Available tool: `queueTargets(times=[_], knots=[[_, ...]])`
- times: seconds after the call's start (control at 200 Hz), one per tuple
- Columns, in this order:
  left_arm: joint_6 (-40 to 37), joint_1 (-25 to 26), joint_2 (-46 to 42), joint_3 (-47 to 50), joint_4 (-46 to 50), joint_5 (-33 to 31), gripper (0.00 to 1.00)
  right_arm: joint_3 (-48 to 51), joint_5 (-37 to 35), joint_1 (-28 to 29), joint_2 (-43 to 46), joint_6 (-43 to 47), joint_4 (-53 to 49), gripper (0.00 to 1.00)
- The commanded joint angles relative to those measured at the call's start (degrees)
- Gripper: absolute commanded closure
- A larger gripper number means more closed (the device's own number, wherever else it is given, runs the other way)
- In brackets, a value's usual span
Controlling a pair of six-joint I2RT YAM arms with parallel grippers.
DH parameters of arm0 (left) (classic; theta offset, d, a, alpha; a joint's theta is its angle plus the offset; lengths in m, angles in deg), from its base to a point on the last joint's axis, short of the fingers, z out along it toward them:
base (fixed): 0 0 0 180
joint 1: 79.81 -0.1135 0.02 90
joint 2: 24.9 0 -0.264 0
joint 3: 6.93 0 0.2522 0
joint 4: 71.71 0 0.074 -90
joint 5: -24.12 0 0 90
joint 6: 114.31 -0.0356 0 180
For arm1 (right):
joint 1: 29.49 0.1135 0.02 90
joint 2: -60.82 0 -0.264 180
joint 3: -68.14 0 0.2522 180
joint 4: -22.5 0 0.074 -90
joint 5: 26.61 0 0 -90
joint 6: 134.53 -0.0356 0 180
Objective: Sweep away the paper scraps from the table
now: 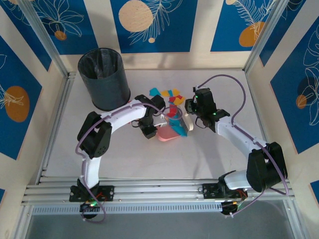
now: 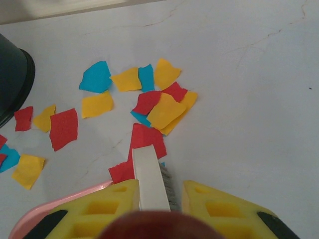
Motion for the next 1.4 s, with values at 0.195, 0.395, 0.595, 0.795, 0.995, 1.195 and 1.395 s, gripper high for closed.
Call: queueTargets(times=[0.195,0.395,0.595,0.795,0.995,1.195,1.395], knots=[[2.27,0.47,0.98,-0.70,1.20,-3.75,1.00,-2.31,4.81,0.99,2.43,2.94,-4.40,1.00],[2.30,0.46,0.12,0.38,1.15,-4.34,1.00,-3.48,3.80,1.36,3.72,3.54,-4.98,1.00],[0.76,0.50,-1.18,2.27,1.52,-2.27,1.00,-3.30,-3.69,1.41,4.05,1.45,-3.64,1.00],[-0.05,0.60,-3.22,4.98,1.22,-1.40,1.00,-2.33,-8.97,1.45,3.91,0.77,-2.29,1.00],[1.42,0.54,-2.86,5.13,-0.29,-3.28,1.00,-2.49,-12.50,1.80,2.22,0.05,-2.19,1.00],[2.13,0.55,-1.36,3.68,-0.89,-4.79,1.00,-3.18,-14.93,2.59,0.33,0.84,-2.76,1.00],[2.02,0.54,0.44,1.58,-1.44,-5.47,1.00,-4.55,-11.97,3.03,-2.68,1.93,-3.53,1.00]])
